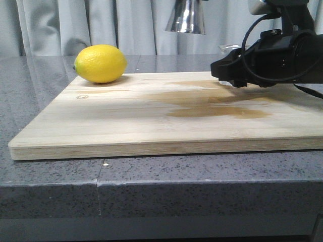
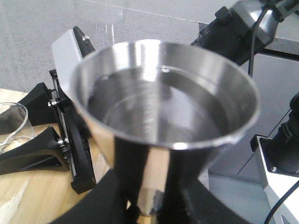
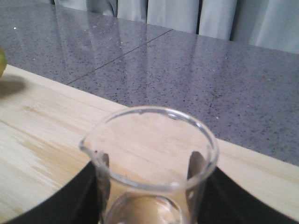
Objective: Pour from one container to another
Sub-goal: 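Lower the beaker onto the board with the right gripper and release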
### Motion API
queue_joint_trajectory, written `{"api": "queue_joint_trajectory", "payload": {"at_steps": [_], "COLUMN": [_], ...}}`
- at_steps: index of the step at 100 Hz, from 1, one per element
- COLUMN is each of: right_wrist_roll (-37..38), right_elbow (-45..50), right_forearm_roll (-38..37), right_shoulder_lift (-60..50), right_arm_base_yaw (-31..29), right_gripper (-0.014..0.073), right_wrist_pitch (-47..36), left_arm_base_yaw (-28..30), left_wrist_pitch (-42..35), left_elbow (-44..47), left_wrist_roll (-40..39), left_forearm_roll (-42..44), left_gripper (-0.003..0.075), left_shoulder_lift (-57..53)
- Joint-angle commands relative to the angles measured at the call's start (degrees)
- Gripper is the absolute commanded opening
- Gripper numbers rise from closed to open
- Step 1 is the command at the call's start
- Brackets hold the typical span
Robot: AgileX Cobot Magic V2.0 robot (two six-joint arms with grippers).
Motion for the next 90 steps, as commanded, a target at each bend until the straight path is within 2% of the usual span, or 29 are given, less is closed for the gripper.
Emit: {"api": "queue_joint_trajectory", "payload": {"at_steps": [1,19,39,48,61,90], "right_wrist_roll": [0.0,0.0,0.0,-0.1,-0.2,-0.2], "right_elbow": [-1.1,-1.1,-1.1,-1.1,-1.1,-1.1], "right_forearm_roll": [1.0,1.0,2.1,3.5,3.6,3.6], "right_shoulder_lift": [-1.9,-1.9,-1.9,-1.9,-2.2,-6.7], "right_arm_base_yaw": [-0.4,-0.4,-0.4,-0.4,-0.4,-0.4], "right_gripper": [0.0235,0.0267,0.0501,0.0567,0.0584,0.0584], "right_wrist_pitch": [-4.5,-5.0,-6.8,-8.6,-12.6,-14.8], "left_arm_base_yaw": [-0.3,-0.3,-0.3,-0.3,-0.3,-0.3], "left_wrist_pitch": [0.4,0.4,0.4,0.4,0.4,-1.2], "left_elbow": [-1.7,-1.7,-1.7,-1.7,-1.7,-1.7], "left_wrist_roll": [-0.4,-0.4,-0.4,-0.4,-0.4,0.4], "left_forearm_roll": [-4.4,-4.4,-4.4,-4.4,-4.4,-4.4], "left_gripper": [-0.002,-0.002,-0.002,-0.002,-0.002,-0.002], "left_shoulder_lift": [-2.2,-2.2,-2.2,-2.2,-2.2,-2.2]}}
